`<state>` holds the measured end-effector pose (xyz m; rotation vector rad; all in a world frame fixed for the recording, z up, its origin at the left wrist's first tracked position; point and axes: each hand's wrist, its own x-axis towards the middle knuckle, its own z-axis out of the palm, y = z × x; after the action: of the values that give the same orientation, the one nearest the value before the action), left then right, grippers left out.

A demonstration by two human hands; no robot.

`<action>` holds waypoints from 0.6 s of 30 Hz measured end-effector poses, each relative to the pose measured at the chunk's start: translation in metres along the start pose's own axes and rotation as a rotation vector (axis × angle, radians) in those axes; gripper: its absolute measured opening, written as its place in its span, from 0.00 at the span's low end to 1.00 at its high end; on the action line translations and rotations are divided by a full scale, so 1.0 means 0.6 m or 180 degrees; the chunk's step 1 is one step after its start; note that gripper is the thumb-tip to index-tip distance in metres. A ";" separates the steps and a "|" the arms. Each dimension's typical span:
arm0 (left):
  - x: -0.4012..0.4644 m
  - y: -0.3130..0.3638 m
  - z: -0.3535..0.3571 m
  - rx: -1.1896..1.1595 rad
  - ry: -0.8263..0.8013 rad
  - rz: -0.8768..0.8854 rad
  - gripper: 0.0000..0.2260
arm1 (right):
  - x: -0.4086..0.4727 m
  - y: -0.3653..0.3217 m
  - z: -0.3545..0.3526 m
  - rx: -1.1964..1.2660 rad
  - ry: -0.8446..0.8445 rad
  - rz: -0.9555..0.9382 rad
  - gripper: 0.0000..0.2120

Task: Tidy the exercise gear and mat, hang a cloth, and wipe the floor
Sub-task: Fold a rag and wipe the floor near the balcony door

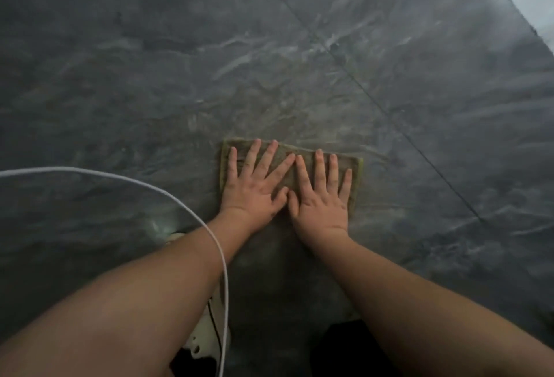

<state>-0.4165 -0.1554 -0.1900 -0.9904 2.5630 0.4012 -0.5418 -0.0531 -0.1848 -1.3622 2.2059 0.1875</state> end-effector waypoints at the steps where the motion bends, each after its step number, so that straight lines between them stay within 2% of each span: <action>1: 0.002 0.000 0.000 -0.0024 0.0027 0.0005 0.32 | 0.003 0.004 -0.002 -0.0032 0.0012 -0.0044 0.35; 8: 0.067 -0.010 -0.023 -0.0020 0.0234 -0.0011 0.33 | 0.068 0.012 -0.032 -0.0067 0.0278 -0.0043 0.35; 18: 0.378 -0.039 -0.173 0.0247 0.0417 0.0150 0.31 | 0.343 0.073 -0.190 -0.0118 0.0760 0.0278 0.35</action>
<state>-0.5802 -0.3449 -0.1974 -0.9595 2.7007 0.2548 -0.6931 -0.2383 -0.1996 -1.3698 2.4726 0.1020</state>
